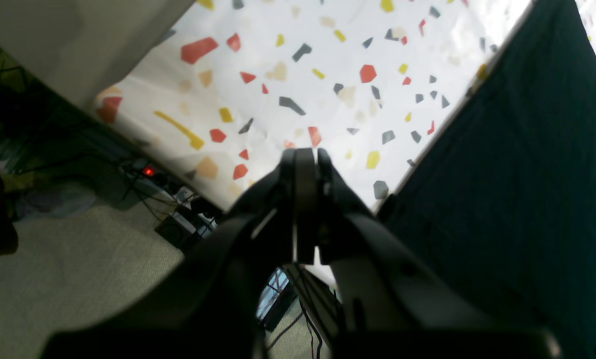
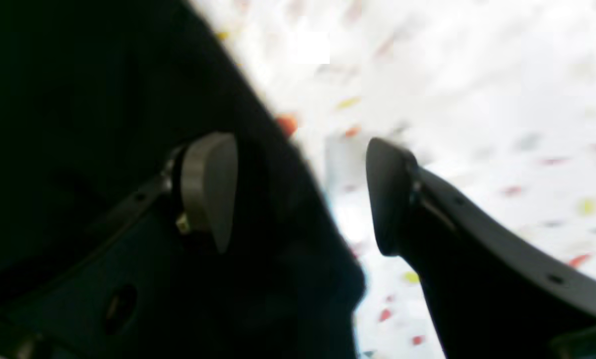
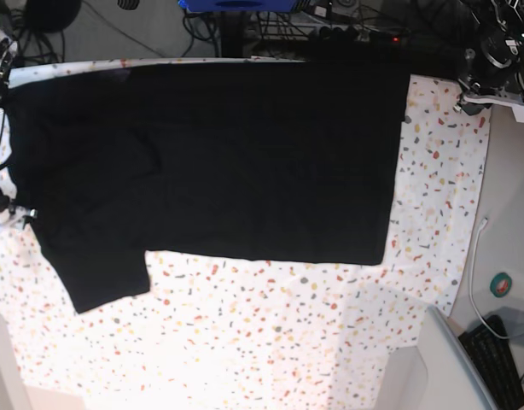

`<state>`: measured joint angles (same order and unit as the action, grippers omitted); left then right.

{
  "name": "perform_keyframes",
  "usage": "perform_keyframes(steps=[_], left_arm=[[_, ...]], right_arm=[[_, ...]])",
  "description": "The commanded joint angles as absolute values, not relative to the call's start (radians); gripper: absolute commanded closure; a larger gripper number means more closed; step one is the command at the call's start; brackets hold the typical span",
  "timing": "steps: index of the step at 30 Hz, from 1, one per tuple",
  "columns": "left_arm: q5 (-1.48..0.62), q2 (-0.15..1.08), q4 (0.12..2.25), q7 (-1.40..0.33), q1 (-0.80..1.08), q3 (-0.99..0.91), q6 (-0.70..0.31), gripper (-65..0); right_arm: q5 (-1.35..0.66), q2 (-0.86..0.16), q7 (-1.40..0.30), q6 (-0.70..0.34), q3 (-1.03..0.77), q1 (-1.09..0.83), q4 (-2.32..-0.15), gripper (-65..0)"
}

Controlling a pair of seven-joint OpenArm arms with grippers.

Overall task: Layout the t-shirt on the table in an organized manner, then fold the t-shirt properly
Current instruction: 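Grasp the shirt's sleeve corner with the right gripper and pull it flat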

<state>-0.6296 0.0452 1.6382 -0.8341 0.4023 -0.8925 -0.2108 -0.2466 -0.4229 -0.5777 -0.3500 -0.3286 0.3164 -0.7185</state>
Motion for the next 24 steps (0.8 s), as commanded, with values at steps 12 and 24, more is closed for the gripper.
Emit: perform_keyframes(steps=[12,24], left_arm=[[-0.639,0.059,1.655,-0.823,0.401,-0.897,-0.217,0.0],[-0.639,0.073,1.655,-0.823,0.409,-0.897,-0.217,0.0]], right_arm=[[-0.246,-0.403,-0.532,-0.354,-0.323,0.305,-0.756,-38.9],[-0.251,-0.398,-0.509,-0.354,-0.331,0.292,-0.768,0.0]])
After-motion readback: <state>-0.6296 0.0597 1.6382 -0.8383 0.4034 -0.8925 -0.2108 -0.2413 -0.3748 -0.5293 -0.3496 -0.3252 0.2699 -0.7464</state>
